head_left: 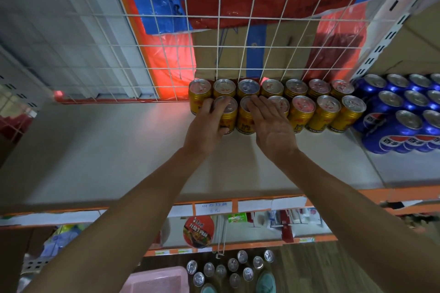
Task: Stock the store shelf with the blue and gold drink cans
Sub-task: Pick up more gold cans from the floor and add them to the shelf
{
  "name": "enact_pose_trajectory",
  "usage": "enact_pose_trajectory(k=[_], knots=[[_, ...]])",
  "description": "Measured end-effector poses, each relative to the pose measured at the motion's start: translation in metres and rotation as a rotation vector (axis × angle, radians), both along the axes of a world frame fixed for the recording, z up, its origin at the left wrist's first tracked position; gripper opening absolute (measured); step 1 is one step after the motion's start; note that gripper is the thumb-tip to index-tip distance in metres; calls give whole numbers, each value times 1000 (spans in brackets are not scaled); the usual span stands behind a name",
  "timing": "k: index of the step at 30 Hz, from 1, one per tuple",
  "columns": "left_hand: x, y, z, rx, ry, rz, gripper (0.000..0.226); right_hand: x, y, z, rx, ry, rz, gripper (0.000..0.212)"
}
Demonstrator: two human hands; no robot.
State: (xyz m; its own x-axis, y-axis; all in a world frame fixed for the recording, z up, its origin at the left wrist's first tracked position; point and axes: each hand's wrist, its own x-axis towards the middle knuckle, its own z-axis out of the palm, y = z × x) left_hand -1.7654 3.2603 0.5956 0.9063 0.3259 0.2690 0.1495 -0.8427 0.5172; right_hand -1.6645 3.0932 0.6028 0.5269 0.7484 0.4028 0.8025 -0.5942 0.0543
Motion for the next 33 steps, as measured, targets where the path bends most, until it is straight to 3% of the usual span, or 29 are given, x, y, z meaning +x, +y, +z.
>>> enact_pose_trajectory(k=[9, 19, 33], knots=[[0, -3, 12, -66, 64, 13, 82, -4, 3, 5, -79, 72, -45, 74], [-64, -37, 38, 58, 44, -35, 85, -31, -37, 27, -37, 135, 51, 77], [-187, -250, -8, 39, 61, -23, 59, -146, -236, -2, 0, 367, 143, 65]])
